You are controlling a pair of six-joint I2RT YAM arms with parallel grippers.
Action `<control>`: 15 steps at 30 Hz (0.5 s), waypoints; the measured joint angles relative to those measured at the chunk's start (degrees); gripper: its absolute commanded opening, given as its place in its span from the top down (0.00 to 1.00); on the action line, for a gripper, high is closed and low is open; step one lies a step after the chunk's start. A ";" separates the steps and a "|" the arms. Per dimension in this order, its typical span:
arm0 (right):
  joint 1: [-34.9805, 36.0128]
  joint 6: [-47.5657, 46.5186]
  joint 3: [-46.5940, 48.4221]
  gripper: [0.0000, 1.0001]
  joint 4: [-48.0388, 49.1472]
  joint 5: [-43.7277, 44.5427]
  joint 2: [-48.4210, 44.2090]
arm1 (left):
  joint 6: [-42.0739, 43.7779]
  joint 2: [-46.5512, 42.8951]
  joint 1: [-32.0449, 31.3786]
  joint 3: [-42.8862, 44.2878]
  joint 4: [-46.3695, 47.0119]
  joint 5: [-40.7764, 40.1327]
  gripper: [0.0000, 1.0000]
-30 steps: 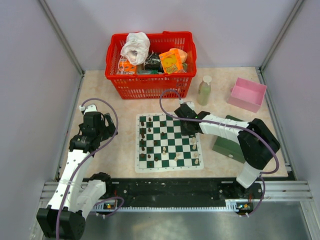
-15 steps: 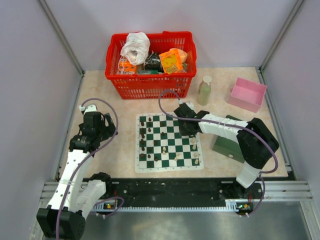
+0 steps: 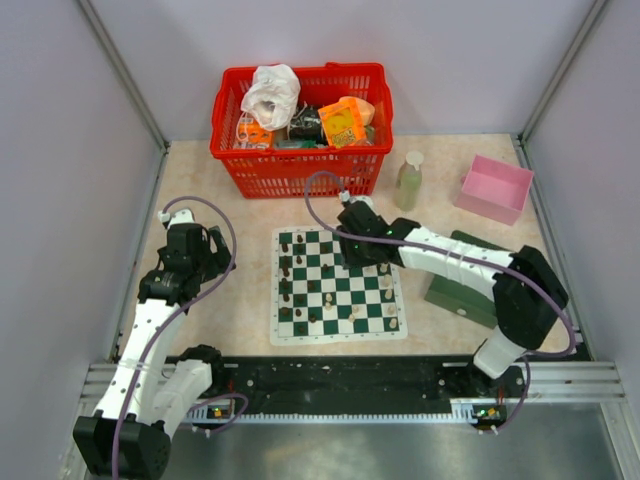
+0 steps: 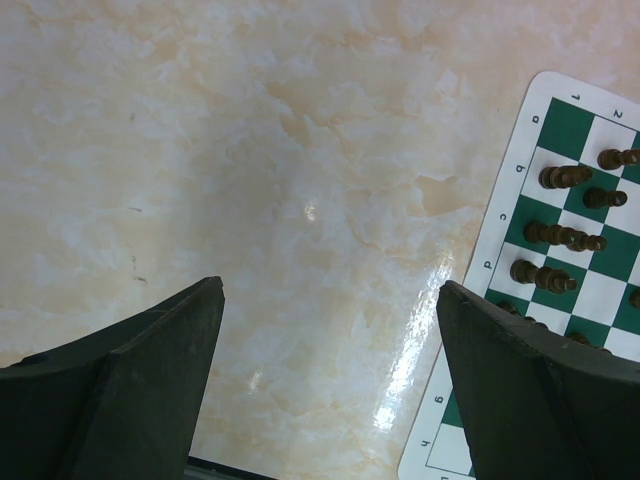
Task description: Set up the chess pieces on the board
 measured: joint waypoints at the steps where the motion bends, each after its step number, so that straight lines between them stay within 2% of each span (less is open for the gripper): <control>1: 1.20 0.15 0.17 0.57 0.15 -0.39 0.68 | 0.00 0.00 0.00 0.00 0.00 0.00 0.07; 7: 8.37 1.92 1.99 0.58 0.39 -2.84 7.04 | 0.00 0.00 0.00 0.00 0.00 0.00 0.07; 15: 10.78 3.37 2.40 0.59 0.57 -3.85 10.25 | 0.00 0.00 0.00 0.00 0.00 0.00 0.07</control>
